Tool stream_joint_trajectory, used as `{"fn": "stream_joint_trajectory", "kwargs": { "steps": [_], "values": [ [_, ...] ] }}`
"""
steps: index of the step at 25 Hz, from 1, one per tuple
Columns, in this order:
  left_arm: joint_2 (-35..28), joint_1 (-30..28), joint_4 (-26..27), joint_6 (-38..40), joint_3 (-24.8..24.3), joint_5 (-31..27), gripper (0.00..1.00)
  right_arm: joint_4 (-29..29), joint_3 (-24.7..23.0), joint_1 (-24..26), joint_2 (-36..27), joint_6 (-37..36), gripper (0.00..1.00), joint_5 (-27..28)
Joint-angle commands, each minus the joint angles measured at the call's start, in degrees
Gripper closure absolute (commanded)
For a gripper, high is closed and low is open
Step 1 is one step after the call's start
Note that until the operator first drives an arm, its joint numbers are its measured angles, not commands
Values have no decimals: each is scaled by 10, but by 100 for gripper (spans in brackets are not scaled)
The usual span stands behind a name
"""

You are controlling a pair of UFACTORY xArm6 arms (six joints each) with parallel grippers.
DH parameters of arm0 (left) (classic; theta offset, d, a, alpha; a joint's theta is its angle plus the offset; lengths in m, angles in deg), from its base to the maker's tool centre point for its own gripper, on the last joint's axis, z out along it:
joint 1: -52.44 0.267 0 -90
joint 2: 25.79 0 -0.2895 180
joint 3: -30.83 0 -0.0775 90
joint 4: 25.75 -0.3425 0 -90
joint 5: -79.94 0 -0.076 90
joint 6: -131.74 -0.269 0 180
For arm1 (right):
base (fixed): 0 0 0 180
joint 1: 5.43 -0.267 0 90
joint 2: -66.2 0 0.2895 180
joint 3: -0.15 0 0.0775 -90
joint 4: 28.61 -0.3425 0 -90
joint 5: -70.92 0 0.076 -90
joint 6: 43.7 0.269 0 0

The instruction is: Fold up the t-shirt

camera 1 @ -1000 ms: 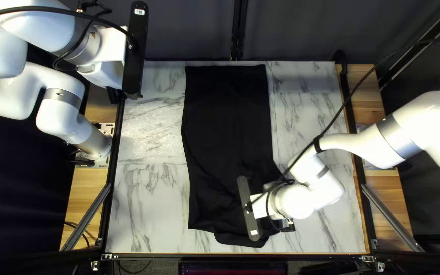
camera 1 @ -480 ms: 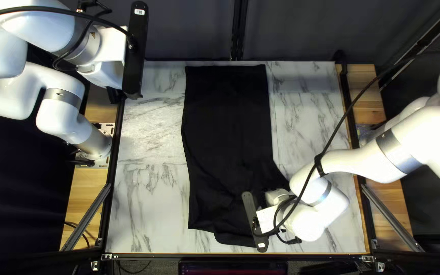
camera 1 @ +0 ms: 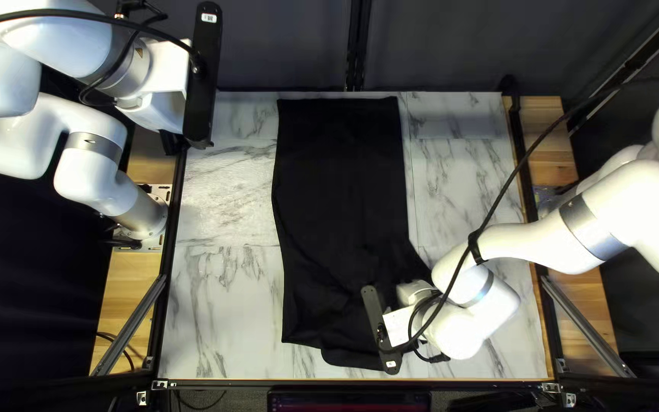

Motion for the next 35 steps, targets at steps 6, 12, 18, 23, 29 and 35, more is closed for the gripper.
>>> {"fn": "stream_joint_trajectory", "kwargs": {
  "steps": [6, 12, 18, 23, 29, 35],
  "values": [
    [0, 0, 0, 0, 0, 0, 0, -2, 11, -1, 1, -1, 96, 9],
    [0, 0, 0, 0, 0, 0, 0, 4, 68, -13, 10, -17, 95, 59],
    [0, 0, 0, 0, 0, 0, 0, 14, 108, -14, 26, -35, 95, 83],
    [0, 0, 0, 0, 0, 0, 0, 21, 130, -14, 39, -48, 93, 91],
    [0, 0, 0, 0, 0, 0, 0, 26, 142, -6, 47, -64, 89, 90],
    [0, 0, 0, 0, 0, 0, 0, 25, 140, 1, 63, -69, 81, 64]
  ]
}}
